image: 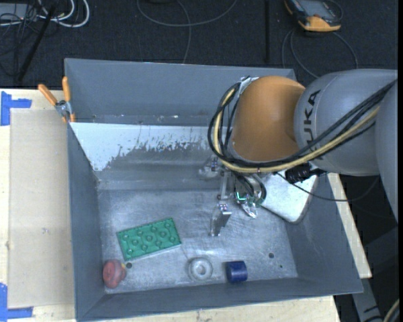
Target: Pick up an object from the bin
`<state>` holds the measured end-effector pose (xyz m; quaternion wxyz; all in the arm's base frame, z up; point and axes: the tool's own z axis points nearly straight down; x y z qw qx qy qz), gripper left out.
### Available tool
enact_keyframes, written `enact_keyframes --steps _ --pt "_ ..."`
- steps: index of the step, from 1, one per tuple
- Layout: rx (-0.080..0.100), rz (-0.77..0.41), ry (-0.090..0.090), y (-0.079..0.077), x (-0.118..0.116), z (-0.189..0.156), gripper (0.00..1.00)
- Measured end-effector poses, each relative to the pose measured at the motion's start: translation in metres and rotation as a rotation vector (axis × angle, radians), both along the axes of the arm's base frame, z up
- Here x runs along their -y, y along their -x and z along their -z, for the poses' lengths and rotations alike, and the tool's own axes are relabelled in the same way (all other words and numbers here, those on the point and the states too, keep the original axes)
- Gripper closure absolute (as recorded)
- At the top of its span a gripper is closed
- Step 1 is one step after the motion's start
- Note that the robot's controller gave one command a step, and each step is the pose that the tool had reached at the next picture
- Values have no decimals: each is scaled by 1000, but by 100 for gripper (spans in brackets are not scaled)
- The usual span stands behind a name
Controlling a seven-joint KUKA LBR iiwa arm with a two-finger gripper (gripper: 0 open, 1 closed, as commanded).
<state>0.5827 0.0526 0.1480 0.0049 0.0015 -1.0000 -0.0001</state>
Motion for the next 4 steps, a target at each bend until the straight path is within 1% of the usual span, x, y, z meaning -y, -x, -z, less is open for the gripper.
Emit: enact_keyframes --steps 1,2,3,4 --pt "6 -156 1 -15 -78 69 0" --pt "3 -150 -1 -15 -77 67 100" --pt "20 -160 -1 -22 -58 -77 100" --pt "11 -159 -1 -21 -58 -72 0"
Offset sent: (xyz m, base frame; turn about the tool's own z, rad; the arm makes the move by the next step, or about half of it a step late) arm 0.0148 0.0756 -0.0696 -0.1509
